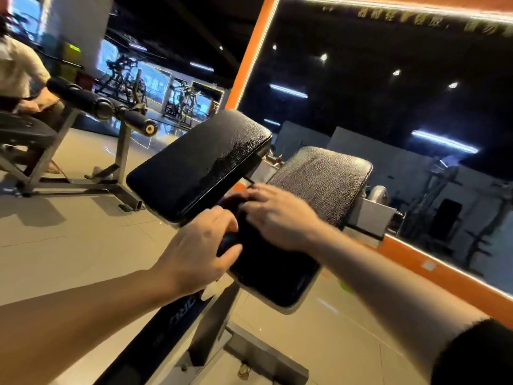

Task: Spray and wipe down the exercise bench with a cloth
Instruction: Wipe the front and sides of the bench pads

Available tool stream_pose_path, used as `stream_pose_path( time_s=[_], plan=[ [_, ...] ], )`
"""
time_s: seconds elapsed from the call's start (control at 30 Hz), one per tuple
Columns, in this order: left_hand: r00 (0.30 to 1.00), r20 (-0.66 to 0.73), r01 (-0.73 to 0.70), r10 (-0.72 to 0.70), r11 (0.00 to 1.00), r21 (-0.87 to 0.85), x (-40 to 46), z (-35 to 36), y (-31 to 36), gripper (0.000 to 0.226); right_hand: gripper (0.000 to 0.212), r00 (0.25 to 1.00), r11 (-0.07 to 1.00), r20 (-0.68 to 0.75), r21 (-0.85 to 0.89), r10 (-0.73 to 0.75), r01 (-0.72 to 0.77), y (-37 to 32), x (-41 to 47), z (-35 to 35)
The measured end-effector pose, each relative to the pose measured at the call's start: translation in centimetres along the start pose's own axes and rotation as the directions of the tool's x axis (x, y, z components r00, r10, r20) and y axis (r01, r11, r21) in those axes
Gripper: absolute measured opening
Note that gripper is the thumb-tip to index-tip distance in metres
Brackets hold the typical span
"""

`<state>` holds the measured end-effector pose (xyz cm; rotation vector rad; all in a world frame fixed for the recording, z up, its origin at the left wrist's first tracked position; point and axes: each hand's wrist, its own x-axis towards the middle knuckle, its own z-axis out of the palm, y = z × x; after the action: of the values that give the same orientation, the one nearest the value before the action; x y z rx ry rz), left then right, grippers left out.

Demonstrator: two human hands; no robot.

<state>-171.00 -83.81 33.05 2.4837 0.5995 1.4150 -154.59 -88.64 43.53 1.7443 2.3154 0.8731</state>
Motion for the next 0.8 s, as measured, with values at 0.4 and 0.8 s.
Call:
stream_pose_path(
  time_s=[0.4, 0.8],
  plan=[
    [0.997, 0.064, 0.049, -0.047, 0.998, -0.031, -0.5, 0.2, -0.2, 0.036, 0.048, 0.918, 0.912, -0.111, -0.120, 0.380, -0.392, 2.7, -2.8, -1.5],
    [0.986, 0.006, 0.164, -0.165, 0.977, -0.139, -1.1, 0.9, -0.3, 0.036, 0.047, 0.852, 0.846, -0.178, -0.132, 0.492, -0.516, 4.2, -5.6, -2.7]
  ],
)
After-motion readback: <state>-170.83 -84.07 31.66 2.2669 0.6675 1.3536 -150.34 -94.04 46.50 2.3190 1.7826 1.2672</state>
